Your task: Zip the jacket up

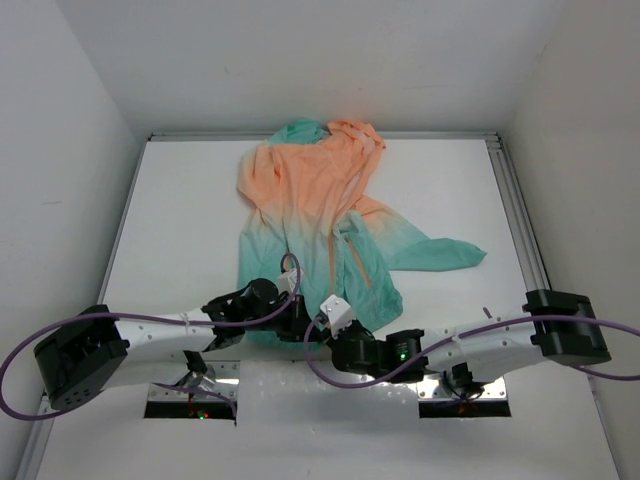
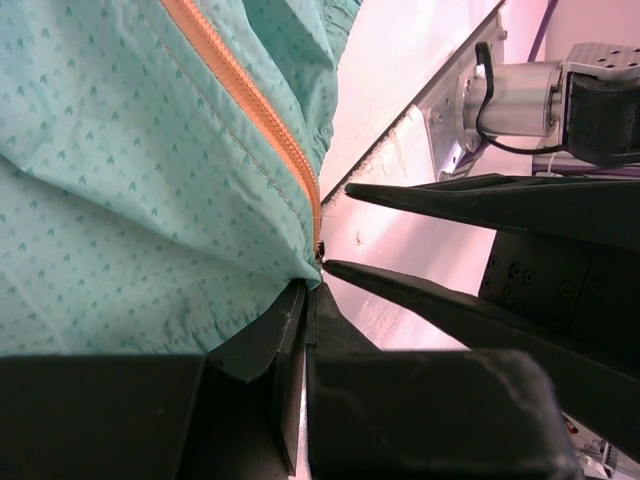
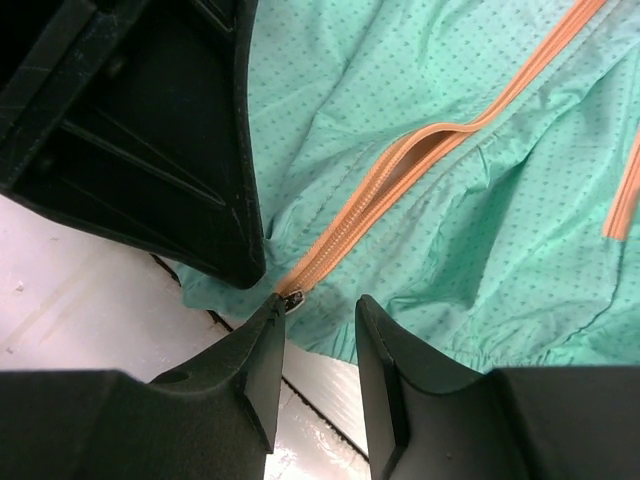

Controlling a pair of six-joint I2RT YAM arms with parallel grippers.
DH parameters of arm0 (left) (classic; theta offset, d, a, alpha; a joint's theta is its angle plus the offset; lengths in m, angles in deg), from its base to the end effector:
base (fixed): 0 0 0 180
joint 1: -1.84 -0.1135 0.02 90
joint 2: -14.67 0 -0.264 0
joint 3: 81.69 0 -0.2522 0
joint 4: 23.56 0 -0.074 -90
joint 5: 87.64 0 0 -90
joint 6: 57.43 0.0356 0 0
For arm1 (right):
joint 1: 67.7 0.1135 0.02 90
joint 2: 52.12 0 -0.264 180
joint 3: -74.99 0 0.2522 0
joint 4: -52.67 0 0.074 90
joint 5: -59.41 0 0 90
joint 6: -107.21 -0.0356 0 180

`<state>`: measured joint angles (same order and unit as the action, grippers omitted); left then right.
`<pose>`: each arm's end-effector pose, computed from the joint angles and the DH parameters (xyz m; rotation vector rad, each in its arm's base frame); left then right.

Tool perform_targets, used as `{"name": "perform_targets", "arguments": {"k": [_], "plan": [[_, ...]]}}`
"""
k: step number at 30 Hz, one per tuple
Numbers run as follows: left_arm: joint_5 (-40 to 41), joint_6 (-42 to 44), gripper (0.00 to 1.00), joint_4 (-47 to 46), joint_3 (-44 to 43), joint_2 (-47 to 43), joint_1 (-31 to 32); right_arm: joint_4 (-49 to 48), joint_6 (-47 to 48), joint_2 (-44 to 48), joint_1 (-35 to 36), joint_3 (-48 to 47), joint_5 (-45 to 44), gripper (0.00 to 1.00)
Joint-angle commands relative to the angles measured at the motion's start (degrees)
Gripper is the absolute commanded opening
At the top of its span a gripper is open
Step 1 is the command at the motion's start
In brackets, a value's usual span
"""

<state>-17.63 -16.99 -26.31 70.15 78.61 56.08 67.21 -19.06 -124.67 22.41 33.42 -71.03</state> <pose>0.1063 -0.1684 0.1446 0.3355 2.4481 -1.3178 0.0227 0.2279 0.1634 -0.6852 2.0653 0.4278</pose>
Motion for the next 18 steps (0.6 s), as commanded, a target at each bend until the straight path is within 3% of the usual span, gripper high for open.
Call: {"name": "perform_targets", "arguments": {"k": [1, 14, 15, 18], "plan": [[0.65, 0.52, 0.00, -2.21, -0.81, -0.93, -1.15, 1.42, -0.03, 0.75, 20.37, -3.73, -2.01, 0.34], [0.74, 2.63, 0.00, -1.33, -2.39, -0.40, -4.14, 2.12, -0.64, 5.22, 23.18, -2.16, 1.25, 0.30], [0.74, 3.06, 0.00, -1.07, -2.66, -0.48, -4.40, 2.82, -0.47, 6.53, 23.19, -2.68, 2.29, 0.16], [0.83, 3.33, 0.00, -0.36, -2.92, -1.36, -5.02, 6.33, -1.95, 9.44, 24.15, -2.77, 11.65, 0.03]]}}
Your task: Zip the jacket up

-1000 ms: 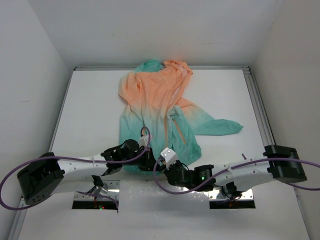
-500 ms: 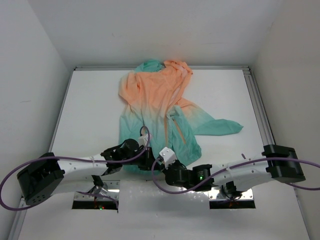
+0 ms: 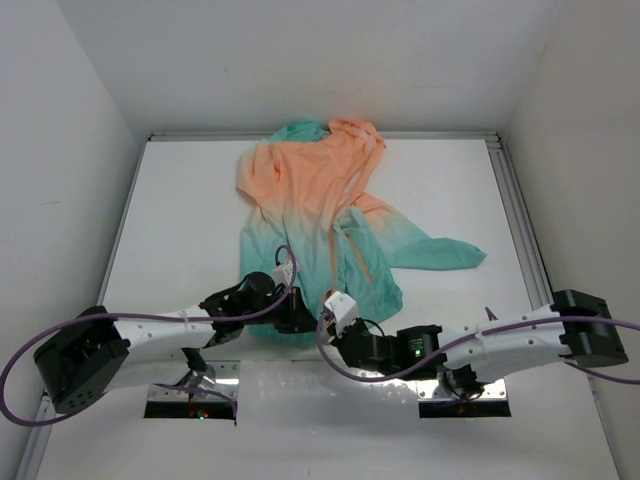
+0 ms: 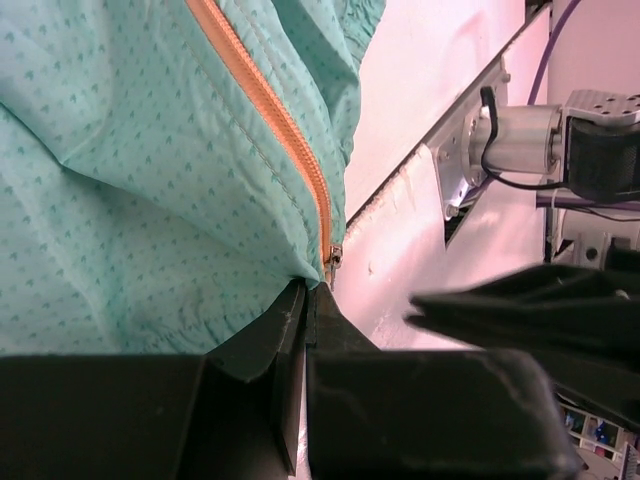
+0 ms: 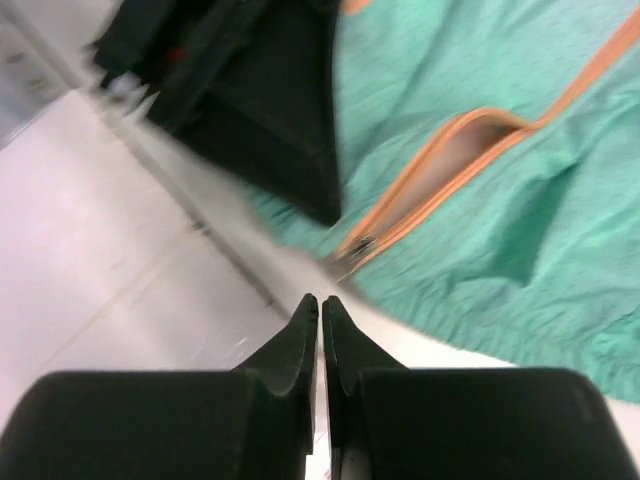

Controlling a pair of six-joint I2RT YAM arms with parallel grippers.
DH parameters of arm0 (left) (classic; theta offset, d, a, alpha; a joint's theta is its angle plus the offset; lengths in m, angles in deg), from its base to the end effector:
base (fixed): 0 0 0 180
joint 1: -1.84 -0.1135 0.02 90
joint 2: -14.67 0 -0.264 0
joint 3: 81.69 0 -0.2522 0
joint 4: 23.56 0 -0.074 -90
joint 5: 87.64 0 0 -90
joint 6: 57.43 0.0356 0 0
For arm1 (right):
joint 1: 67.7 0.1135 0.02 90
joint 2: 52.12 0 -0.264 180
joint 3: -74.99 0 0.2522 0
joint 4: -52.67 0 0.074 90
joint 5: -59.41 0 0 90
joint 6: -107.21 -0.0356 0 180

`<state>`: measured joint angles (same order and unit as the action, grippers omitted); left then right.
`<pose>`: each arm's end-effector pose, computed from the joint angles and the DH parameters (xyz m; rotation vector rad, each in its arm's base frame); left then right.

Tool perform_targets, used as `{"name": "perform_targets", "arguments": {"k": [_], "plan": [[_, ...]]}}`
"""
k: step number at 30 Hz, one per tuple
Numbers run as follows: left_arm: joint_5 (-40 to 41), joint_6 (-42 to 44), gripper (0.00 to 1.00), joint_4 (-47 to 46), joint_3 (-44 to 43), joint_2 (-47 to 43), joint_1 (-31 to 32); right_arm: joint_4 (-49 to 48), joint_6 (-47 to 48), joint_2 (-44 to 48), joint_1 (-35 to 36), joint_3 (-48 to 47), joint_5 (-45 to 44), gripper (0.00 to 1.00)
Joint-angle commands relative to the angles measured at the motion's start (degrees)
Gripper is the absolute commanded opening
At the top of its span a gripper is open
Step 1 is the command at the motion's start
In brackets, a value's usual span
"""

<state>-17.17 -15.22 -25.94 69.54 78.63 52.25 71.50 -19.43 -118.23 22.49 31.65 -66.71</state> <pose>0.1187 -0.1622 0.1471 0.2827 2.4179 -1.2717 0.0202 0.2225 0.1890 -0.6925 2.0771 0.5545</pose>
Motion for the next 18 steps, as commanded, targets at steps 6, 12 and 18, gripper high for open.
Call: {"name": "perform_targets", "arguments": {"k": [6, 12, 18], "plan": [[-0.42, 2.26, 0.00, -0.30, -3.36, -0.77, -1.63, 14.18, -5.91, 6.78, 27.32, -1.00, 2.41, 0.14], [-0.77, 2.61, 0.00, -0.20, -3.98, -0.77, -2.51, 18.14, -1.86, 1.17, 27.23, -8.11, -3.69, 0.26], [-2.79, 1.47, 0.00, -2.23, -4.77, 0.81, -2.51, 9.83, 4.28, -4.73, 27.23, -9.18, -8.09, 0.26]]}}
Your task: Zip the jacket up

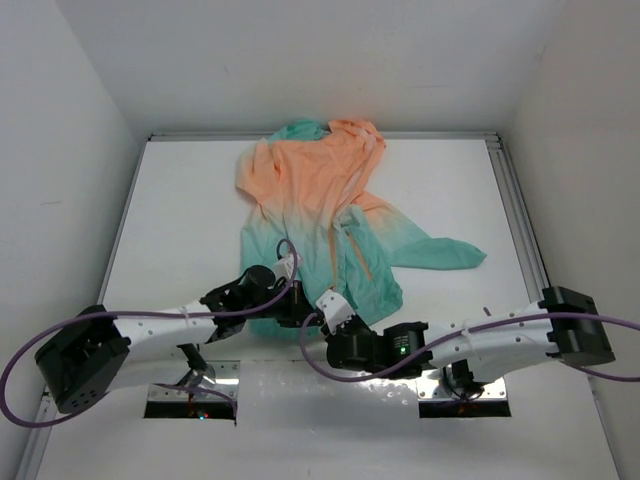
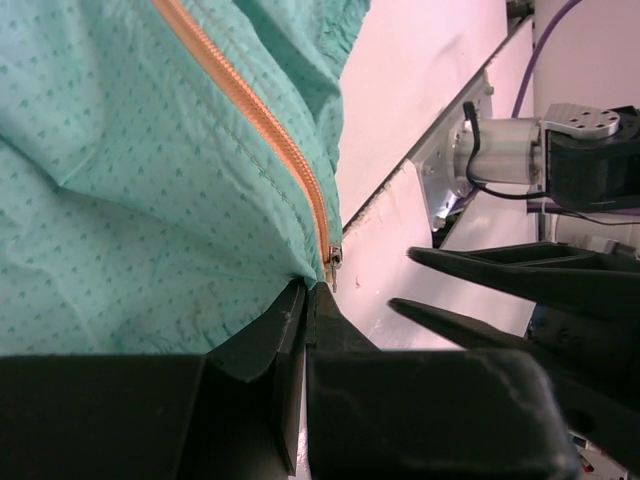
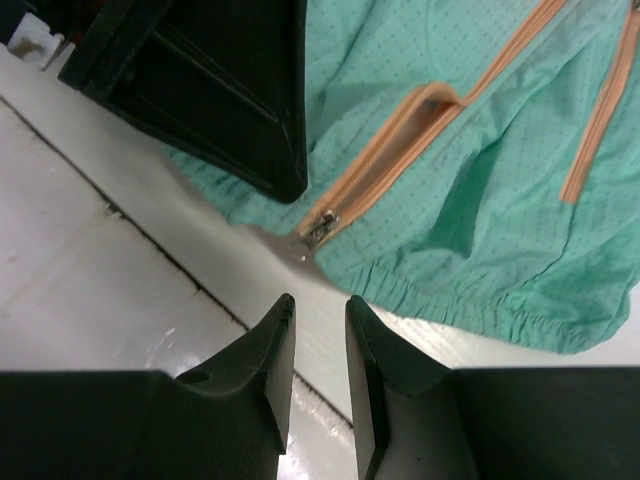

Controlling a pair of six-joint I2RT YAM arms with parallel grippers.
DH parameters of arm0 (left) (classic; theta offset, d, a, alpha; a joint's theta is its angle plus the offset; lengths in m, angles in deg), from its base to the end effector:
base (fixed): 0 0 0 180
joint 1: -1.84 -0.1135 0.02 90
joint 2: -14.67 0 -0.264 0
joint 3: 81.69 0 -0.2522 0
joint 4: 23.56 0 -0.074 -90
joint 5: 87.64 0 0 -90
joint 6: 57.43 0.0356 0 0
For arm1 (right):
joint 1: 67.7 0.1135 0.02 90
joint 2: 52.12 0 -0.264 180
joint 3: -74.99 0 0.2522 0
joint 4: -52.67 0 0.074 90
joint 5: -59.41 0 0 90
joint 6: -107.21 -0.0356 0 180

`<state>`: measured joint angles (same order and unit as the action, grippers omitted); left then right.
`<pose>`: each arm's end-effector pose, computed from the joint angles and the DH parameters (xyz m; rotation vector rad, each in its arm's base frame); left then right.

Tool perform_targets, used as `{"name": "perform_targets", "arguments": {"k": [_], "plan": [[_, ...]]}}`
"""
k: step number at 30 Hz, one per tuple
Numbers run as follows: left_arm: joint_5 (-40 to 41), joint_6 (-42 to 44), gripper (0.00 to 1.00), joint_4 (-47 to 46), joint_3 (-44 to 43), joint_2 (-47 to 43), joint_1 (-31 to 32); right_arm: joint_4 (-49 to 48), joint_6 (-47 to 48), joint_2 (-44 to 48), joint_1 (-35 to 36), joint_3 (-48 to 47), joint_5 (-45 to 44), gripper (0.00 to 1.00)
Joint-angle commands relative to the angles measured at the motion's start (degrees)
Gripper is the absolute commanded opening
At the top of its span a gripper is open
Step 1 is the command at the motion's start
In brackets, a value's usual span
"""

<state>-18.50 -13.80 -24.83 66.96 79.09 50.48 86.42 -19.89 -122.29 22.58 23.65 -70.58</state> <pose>0.1283 -0.1649 0.1575 0.2926 2.3885 -1.2801 0.0218 0.2308 0.2000 -0.7514 2.1142 0.3169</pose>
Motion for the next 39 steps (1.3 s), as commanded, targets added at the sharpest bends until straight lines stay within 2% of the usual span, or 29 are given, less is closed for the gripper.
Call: {"name": "perform_targets", "arguments": {"k": [1, 8, 17, 26, 39], "plan": [[-1.55, 0.05, 0.00, -3.34, -2.19, 0.27, -0.74, -6.18, 5.37, -0.67, 27.14, -0.83, -4.74, 0.26], [-2.60, -1.18, 0.00, -4.48, -1.14, -0.26, -0.74, -7.77, 7.13, -0.93, 26.09, -0.65, -5.54, 0.30], [-2.69, -1.53, 0.00, -5.28, -1.05, -0.61, -0.74, -7.68, 6.08, -5.59, 24.68, -3.20, 2.54, 0.31], [-3.48, -1.71, 0.00, -5.28, -0.96, -1.23, -0.74, -6.37, 3.79, -4.89, 24.77, -1.09, -3.60, 0.31], [-4.36, -2.59, 0.00, -6.24, -0.17, -1.40, -0.74, -4.96, 2.74, -6.29, 24.59, -1.53, -4.48, 0.31]]}}
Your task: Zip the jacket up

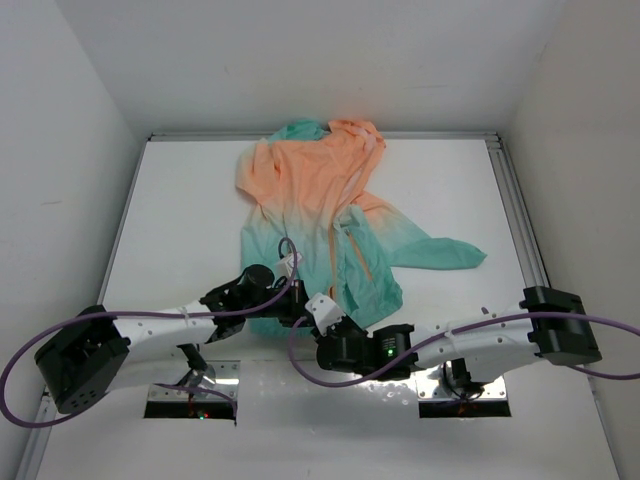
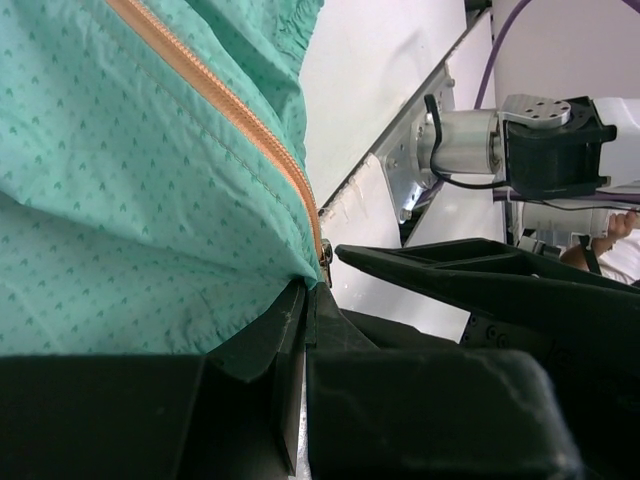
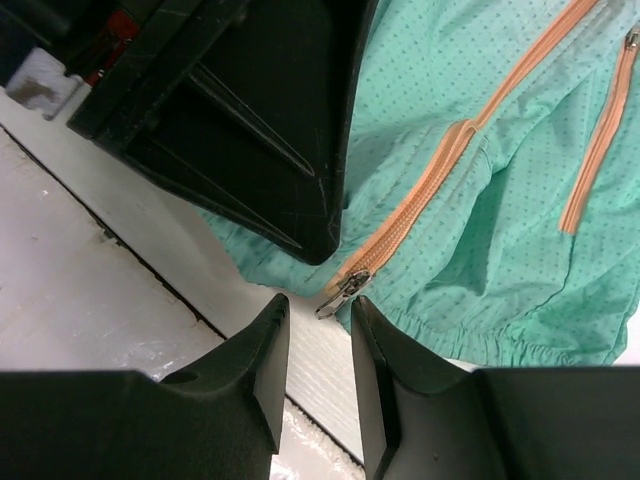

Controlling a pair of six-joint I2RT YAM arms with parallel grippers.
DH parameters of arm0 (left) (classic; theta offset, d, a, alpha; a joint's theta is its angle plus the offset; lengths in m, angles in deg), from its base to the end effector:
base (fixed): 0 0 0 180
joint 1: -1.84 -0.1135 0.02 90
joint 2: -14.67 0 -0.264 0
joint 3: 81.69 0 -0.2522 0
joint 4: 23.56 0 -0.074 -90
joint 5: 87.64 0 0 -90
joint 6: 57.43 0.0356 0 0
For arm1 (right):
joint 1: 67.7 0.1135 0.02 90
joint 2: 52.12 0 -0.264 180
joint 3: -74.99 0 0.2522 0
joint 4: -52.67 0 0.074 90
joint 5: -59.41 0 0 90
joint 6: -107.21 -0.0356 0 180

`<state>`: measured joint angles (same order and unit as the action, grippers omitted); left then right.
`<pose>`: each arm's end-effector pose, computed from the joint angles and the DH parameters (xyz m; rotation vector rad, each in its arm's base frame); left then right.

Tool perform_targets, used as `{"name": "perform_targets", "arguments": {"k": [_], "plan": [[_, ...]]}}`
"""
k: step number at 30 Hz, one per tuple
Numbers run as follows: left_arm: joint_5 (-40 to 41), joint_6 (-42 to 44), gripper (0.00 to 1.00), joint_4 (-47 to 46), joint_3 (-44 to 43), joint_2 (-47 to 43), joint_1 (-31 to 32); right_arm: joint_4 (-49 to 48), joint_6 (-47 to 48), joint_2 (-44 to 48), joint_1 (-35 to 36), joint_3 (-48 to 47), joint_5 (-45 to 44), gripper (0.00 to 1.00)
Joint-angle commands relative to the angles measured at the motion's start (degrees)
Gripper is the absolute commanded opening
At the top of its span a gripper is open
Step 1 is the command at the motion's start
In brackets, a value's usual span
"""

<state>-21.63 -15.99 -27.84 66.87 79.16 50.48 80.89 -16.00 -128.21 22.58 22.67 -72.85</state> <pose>0.1286 -0.1680 0.1630 0.2983 2.3590 -1.3787 0.0227 0.2492 0.1890 -0.7888 2.0599 0.2633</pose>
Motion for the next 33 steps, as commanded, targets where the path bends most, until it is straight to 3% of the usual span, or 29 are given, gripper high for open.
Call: {"name": "perform_targets", "arguments": {"k": [1, 6, 15, 24, 30, 33], "plan": [[-1.24, -0.31, 0.00, -3.31, -0.08, -1.47, -0.74, 0.83, -1.33, -0.63, 24.59, -0.63, -2.47, 0.31], [-1.06, -0.14, 0.00, -2.88, 0.09, -1.38, -0.74, 2.33, -2.12, -0.81, 24.59, -0.98, -3.35, 0.28], [-0.80, -0.05, 0.00, -2.70, 0.36, -1.65, -0.74, 4.35, -3.00, -1.16, 24.59, -2.13, -5.64, 0.11], [-0.71, 0.04, 0.00, -2.88, 1.50, -1.65, -0.74, 1.98, -1.86, -0.81, 24.59, -1.95, -6.87, 0.00], [-0.80, 0.04, 0.00, -2.96, 2.11, -1.91, -0.74, 1.19, -1.51, -1.69, 24.51, -2.30, -6.96, 0.00], [-1.06, 0.04, 0.00, -3.14, 2.29, -2.00, -0.74, 1.19, -1.59, -2.65, 24.59, -2.74, -7.22, 0.11]]}}
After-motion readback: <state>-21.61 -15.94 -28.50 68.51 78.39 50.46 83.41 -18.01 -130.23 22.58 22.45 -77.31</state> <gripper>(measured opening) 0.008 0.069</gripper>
